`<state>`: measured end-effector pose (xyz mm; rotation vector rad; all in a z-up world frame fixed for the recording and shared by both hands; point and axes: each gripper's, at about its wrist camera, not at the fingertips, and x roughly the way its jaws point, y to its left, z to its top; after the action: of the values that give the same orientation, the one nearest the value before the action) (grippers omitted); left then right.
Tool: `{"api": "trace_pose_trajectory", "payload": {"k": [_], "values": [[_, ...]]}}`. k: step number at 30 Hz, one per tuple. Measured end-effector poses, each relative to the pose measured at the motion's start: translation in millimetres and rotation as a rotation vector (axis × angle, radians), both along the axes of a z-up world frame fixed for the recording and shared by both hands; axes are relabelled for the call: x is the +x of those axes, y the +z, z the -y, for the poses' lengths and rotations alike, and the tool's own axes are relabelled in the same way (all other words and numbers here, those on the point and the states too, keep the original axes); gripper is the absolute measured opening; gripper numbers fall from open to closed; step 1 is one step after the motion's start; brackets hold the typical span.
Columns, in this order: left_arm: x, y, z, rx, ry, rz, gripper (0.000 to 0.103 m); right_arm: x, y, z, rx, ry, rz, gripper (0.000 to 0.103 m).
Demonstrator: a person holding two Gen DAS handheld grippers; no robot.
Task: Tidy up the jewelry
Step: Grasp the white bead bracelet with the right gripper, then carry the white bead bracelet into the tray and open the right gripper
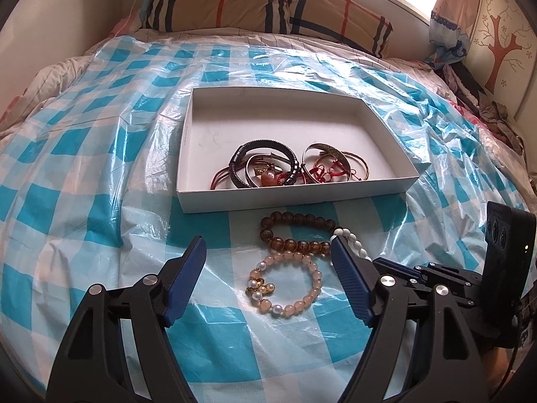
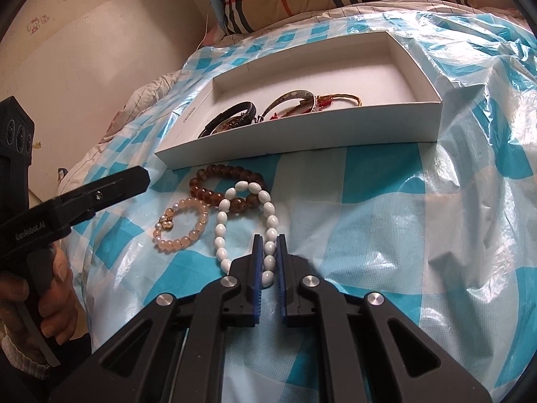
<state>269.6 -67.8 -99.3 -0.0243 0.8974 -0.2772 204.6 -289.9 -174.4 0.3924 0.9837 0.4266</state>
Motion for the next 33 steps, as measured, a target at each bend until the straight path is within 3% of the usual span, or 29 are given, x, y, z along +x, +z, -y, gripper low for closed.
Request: {"api": "trace_pose_trajectory", "payload": {"k": [16, 25, 28, 30, 31, 32, 33], "values": [[0, -2, 9, 0.016, -0.064, 0.007, 0.073, -4, 16, 10, 0.152, -0.027, 0.037, 0.009], [3, -4, 1, 0.004, -0.076, -0.007, 0.073, 0, 24, 12, 0.151, -0.029, 0.053, 0.008], [3, -4, 4, 0.021, -0.093, 0.003, 0.073, 1, 25, 4, 0.042, -0.004, 0.049, 0.008], [6, -5, 4, 0.036, -0.093, 0.007, 0.073, 4, 22, -3, -0.057, 0.006, 0.037, 0.017], [7, -5, 2, 0.039, -0.085, 0.012, 0.073, 6, 20, -5, -0.103, 0.008, 0.037, 0.039], [8, -4, -1, 0.032, -0.077, 0.016, 0.073, 7, 19, -8, -0.142, 0.01, 0.045, 0.049], [9, -3, -3, 0.023, -0.07, 0.018, 0.073, 10, 15, -12, -0.169, 0.031, 0.035, 0.049]]}}
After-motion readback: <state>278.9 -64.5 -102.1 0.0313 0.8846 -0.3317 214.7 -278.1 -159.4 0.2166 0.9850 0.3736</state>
